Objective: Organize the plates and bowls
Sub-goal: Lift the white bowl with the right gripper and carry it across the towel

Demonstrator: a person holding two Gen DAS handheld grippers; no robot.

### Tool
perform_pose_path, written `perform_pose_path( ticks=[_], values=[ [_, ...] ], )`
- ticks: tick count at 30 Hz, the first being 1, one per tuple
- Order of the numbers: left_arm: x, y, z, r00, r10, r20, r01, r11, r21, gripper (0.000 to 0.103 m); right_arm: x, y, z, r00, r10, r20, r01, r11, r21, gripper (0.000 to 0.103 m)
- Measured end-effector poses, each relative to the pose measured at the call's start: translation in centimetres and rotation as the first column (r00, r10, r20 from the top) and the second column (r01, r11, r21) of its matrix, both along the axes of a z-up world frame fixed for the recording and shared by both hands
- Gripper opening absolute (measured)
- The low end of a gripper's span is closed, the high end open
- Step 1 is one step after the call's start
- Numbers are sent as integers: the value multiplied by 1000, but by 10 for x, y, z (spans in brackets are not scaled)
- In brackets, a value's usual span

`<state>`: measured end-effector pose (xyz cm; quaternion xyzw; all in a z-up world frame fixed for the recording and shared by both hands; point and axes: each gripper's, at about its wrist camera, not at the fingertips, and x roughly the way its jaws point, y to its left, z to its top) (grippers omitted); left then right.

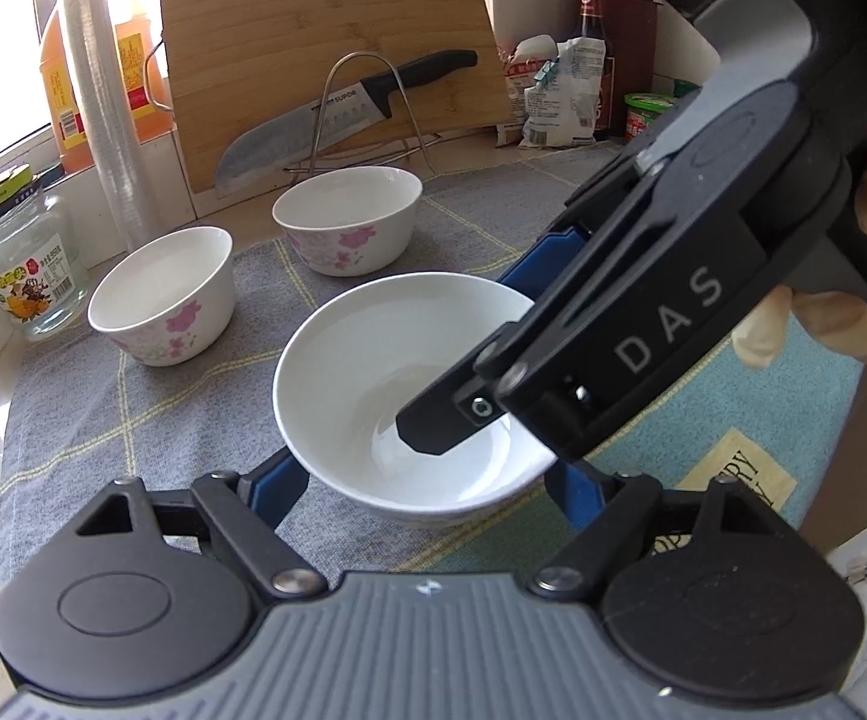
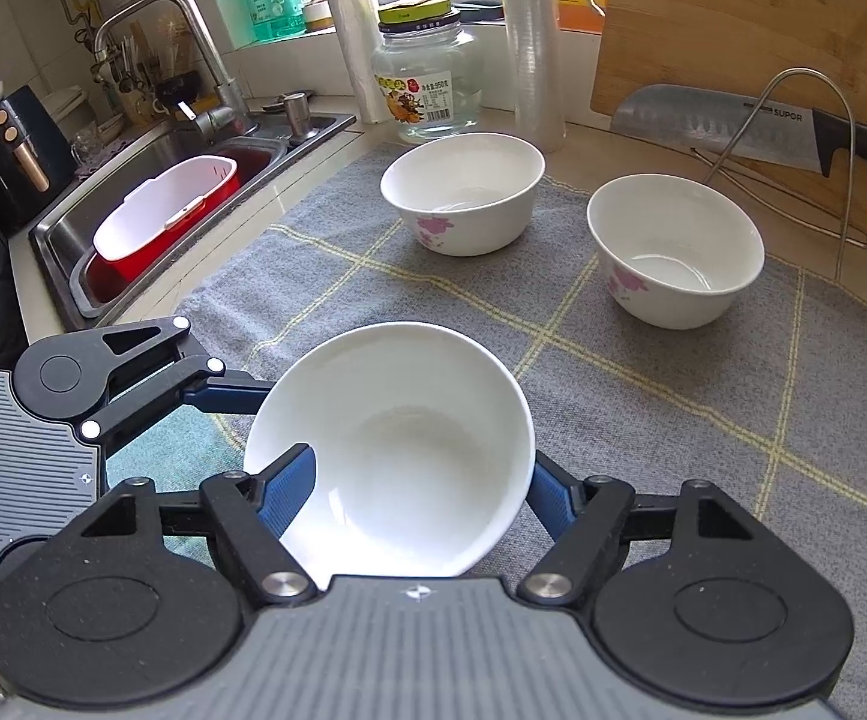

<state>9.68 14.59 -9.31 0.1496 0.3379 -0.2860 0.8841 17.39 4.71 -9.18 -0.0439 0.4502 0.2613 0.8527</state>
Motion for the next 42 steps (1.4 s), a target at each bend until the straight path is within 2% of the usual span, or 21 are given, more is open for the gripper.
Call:
perform_pose_path(
  ticks=[9,19,42],
  values=[
    [1,-39,1,997,-80,6,80,997,-10,85,-11,-42,3,996,-84,10,85,996,-7,80],
    [3,-68,-2,994,-109,-11,109,994,-13,85,-13,-75,-2,992,-126,1,126,992,0,80],
    [15,-81,-13,995,-86,-45,86,996,-19,85,-4,-87,-11,992,-123,-5,123,992,0,80]
  ],
)
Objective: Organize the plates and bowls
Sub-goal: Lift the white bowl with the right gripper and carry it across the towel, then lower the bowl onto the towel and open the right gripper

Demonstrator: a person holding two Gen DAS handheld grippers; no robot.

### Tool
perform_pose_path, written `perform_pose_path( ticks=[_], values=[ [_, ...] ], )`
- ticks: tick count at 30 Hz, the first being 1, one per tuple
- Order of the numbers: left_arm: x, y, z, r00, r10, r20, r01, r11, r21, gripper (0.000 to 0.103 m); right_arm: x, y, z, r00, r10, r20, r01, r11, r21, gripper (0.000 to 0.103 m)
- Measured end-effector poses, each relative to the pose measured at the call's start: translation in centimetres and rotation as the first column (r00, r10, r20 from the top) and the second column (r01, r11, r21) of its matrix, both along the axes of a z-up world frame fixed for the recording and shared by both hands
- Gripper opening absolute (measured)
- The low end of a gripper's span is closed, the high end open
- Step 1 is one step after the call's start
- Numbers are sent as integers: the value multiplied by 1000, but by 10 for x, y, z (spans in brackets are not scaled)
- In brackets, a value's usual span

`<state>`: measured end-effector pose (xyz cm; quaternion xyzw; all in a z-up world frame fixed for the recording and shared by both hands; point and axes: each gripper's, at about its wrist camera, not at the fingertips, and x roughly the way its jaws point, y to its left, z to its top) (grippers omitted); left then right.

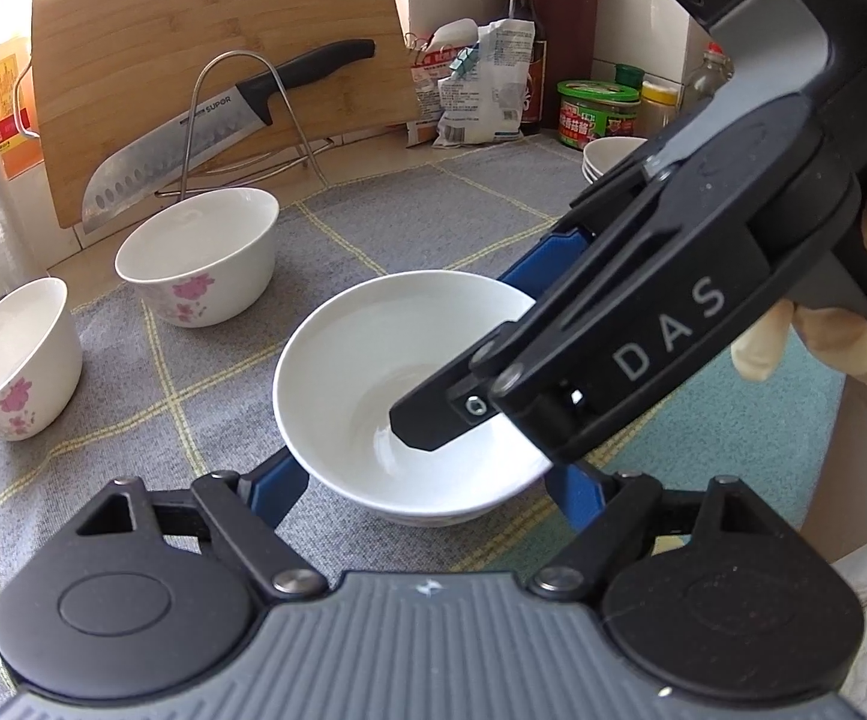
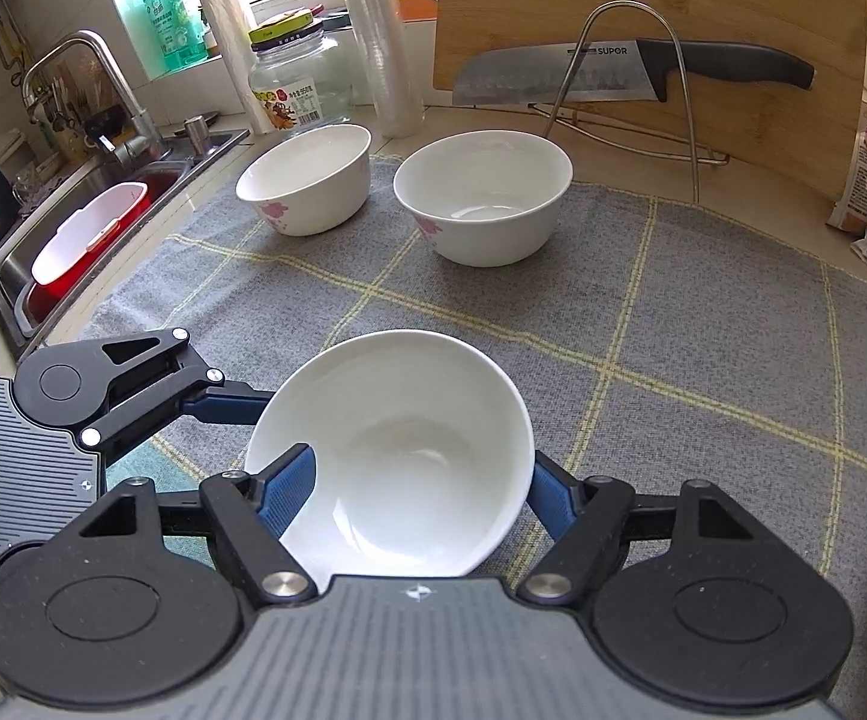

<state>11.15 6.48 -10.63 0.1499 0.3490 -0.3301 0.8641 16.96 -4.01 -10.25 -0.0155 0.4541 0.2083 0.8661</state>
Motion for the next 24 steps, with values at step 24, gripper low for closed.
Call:
perform_pose_path(
  ticks=[24],
  values=[
    [-8,1,4,999,38,12,-38,999,-20,95,1,-9,9,999,-26,34,25,1000,15,103]
  ],
)
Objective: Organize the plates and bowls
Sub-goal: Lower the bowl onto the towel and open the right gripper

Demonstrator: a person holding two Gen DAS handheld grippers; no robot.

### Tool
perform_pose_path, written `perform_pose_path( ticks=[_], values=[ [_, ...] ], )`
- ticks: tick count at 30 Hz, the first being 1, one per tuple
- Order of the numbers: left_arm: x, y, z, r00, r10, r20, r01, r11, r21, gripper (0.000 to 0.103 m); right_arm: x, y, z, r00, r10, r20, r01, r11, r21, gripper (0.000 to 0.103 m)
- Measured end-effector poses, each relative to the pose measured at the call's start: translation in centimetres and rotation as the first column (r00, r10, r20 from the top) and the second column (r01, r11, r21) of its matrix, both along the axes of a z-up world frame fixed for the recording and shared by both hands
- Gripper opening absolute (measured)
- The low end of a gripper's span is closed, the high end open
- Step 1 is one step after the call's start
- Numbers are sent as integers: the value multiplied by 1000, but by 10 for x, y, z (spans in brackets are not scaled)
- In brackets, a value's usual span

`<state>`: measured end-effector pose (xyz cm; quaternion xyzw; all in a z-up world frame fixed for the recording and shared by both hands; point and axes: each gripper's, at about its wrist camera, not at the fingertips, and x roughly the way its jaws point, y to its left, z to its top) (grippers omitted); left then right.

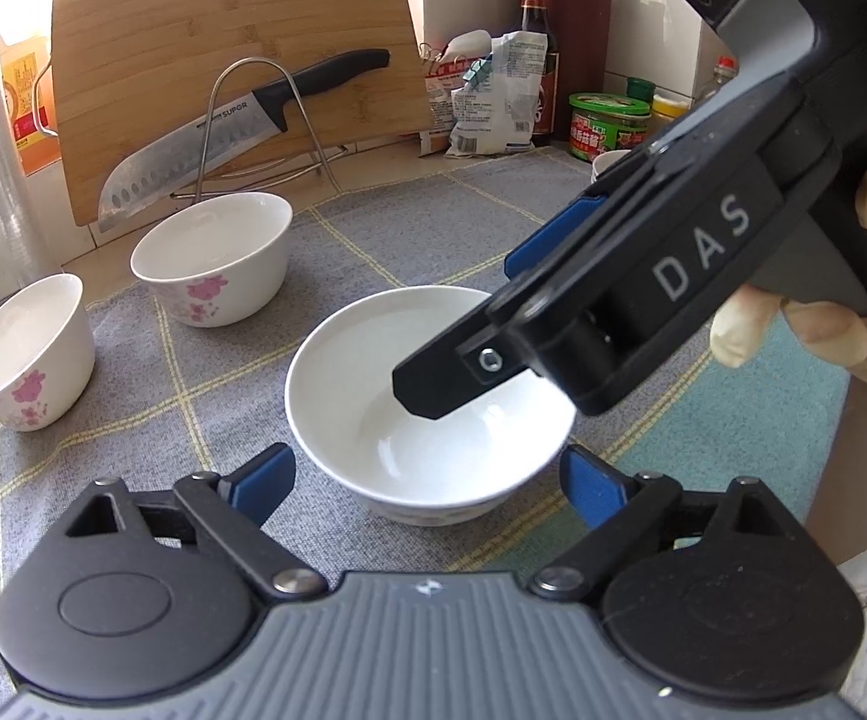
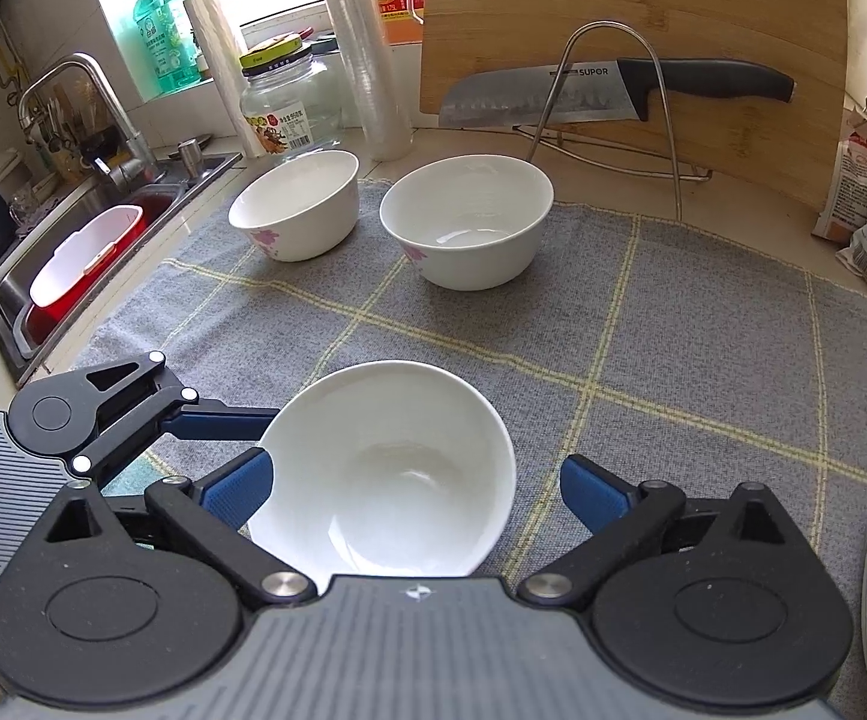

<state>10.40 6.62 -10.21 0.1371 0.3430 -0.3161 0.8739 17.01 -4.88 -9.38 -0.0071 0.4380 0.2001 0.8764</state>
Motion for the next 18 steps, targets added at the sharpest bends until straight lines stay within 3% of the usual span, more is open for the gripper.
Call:
perform_pose_path(
  ticks=[9,18],
  values=[
    [-15,2,17,998,62,18,-61,998,-11,96,-7,-10,12,998,16,62,-13,999,-39,103],
    [-19,2,32,978,207,36,-208,978,9,96,-2,-28,21,985,73,155,-63,996,-68,103]
  ],
)
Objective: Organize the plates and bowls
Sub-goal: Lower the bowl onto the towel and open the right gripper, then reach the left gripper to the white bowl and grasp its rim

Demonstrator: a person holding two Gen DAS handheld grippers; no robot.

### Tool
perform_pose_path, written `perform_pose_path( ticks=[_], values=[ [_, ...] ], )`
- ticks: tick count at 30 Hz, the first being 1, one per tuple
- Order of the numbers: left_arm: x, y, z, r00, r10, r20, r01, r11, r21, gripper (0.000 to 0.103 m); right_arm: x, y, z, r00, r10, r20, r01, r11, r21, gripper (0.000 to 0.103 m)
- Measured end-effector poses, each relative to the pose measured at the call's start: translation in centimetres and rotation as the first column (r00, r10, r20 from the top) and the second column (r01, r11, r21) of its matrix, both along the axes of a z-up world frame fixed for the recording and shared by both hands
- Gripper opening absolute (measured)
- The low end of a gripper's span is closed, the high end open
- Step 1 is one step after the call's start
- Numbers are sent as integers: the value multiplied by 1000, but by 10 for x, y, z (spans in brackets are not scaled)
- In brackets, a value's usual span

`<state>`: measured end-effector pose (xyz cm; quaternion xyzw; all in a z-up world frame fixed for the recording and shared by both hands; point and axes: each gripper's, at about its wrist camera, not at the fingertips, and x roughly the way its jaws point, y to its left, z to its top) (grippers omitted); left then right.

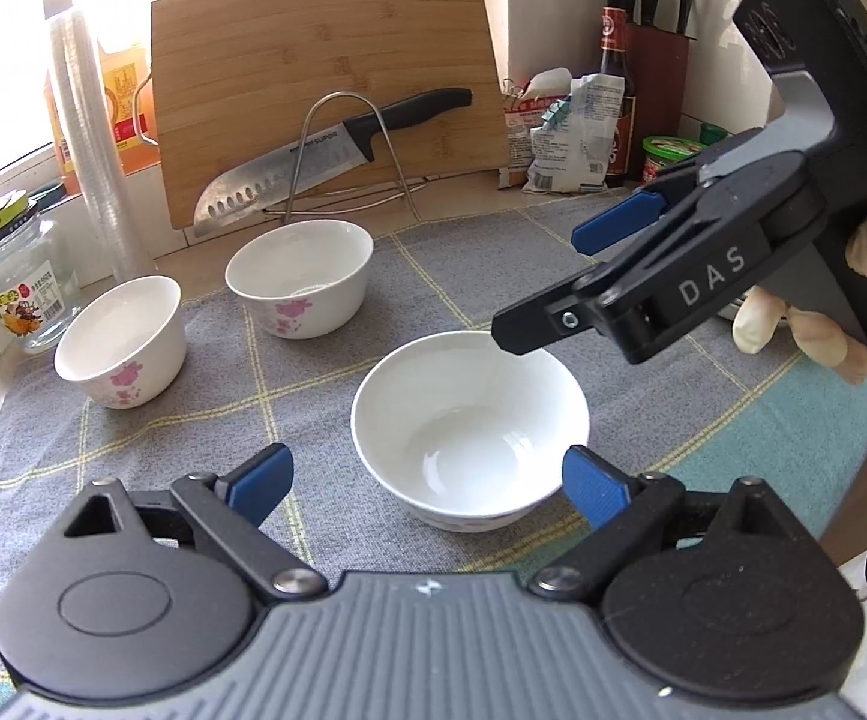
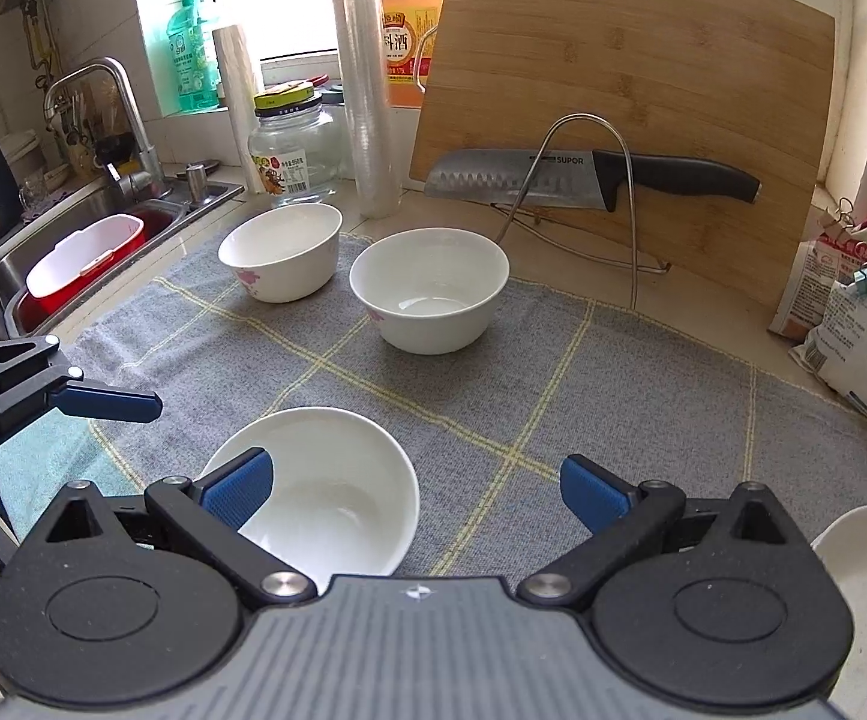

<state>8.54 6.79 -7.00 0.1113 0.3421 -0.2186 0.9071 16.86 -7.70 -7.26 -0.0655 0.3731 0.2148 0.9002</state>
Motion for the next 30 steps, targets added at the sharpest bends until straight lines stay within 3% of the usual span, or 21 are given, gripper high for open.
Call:
perform_pose_path(
  ticks=[8,13,19,30],
  values=[
    [0,1,10,986,165,-10,-165,986,3,96,12,-15,-3,997,36,68,-35,999,-10,103],
    [4,1,17,976,215,-11,-215,976,13,96,16,-19,-6,995,62,83,-60,998,-30,103],
    [19,9,29,977,212,5,-212,977,10,99,17,-17,-3,995,51,84,-47,998,-43,103],
    [79,35,32,993,116,39,-116,993,6,99,20,7,2,995,-26,96,34,996,-85,103]
  ],
)
